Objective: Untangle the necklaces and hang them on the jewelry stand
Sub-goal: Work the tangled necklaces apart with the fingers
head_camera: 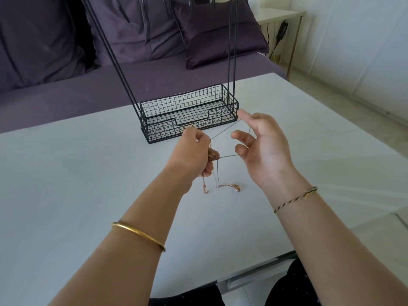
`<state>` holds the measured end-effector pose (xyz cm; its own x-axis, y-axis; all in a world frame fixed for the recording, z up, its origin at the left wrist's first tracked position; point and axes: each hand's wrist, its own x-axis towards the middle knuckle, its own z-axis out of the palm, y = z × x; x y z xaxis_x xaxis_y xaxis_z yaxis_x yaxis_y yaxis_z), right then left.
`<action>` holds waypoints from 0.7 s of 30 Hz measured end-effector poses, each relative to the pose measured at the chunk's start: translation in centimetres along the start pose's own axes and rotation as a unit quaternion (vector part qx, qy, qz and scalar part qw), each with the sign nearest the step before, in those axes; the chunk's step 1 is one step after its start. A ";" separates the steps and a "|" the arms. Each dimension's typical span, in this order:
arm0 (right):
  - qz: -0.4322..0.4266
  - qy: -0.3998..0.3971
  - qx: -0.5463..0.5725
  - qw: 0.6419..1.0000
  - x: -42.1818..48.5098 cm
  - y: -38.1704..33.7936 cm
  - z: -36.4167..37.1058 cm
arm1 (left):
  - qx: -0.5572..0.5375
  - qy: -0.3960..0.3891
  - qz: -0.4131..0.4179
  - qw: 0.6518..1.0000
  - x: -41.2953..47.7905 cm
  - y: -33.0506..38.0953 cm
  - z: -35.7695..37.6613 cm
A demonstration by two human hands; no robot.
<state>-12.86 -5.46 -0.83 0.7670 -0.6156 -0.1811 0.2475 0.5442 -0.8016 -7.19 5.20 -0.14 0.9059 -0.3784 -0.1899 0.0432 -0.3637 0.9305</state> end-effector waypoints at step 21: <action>-0.001 0.053 -0.066 0.996 1.9 -0.1 -1.2 | 0.043 -0.054 -0.048 0.996 0.5 -1.5 -2.6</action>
<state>-12.14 -7.33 -1.74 0.6985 -0.6766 -0.2330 0.1638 0.4681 -0.8683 -5.73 7.75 -0.87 0.8485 -0.4265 -0.3133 0.0861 -0.4728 0.8769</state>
